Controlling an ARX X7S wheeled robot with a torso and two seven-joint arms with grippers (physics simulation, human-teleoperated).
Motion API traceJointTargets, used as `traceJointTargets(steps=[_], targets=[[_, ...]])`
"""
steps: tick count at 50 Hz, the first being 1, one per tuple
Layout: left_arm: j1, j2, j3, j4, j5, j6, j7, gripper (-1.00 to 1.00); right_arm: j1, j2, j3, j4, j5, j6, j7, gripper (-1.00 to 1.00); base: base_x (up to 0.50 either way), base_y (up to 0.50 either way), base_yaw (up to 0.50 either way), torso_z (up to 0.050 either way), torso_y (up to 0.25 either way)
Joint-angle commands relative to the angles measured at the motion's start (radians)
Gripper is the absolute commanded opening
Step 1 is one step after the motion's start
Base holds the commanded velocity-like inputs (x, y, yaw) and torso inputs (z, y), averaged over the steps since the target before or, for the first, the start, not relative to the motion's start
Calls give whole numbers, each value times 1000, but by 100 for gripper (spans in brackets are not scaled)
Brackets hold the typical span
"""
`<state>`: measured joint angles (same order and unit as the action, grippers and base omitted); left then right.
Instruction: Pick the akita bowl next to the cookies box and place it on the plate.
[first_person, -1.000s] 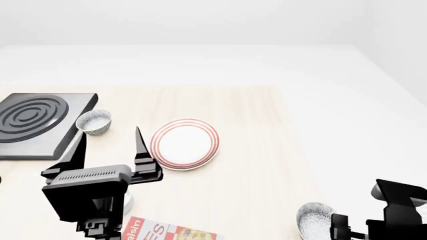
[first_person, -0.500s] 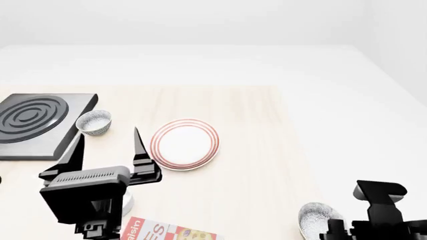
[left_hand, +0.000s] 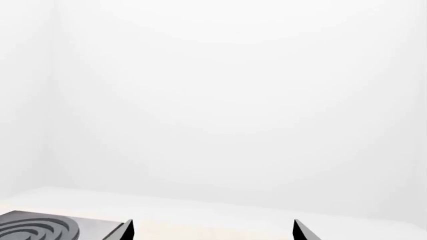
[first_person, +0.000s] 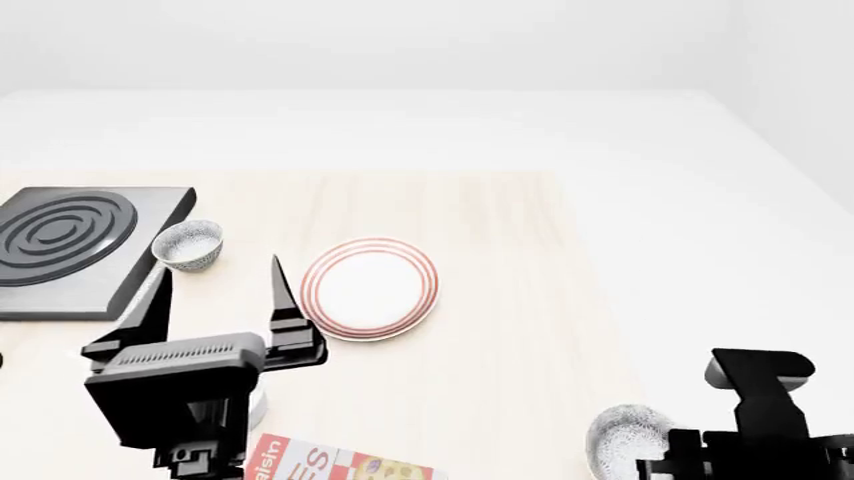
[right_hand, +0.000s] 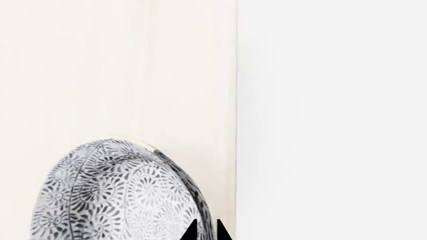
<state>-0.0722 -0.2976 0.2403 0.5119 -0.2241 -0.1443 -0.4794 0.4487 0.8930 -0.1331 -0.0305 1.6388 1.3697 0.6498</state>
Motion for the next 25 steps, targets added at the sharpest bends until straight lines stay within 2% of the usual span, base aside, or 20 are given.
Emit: traceJointTargets(steps=[1, 5, 13, 18, 25], targets=[[10, 19, -10, 22, 11, -9, 25, 100, 51, 35, 68, -75, 111, 43, 110, -100, 0, 0, 0, 0, 0], [4, 18, -9, 14, 10, -8, 26, 100, 145, 59, 41, -85, 234, 49, 204, -100, 0, 0, 0, 0, 0], [-1, 12, -17, 7, -3, -7, 27, 100, 345, 63, -24, -84, 321, 58, 279, -100, 0, 0, 0, 0, 0], [-7, 9, -20, -3, -9, -4, 29, 100, 482, 0, -79, -28, 268, 81, 257, -100, 0, 0, 0, 0, 0], [-13, 6, -24, -21, -11, 6, 30, 100, 654, -116, -147, 66, 56, 96, 84, -100, 0, 0, 0, 0, 0]])
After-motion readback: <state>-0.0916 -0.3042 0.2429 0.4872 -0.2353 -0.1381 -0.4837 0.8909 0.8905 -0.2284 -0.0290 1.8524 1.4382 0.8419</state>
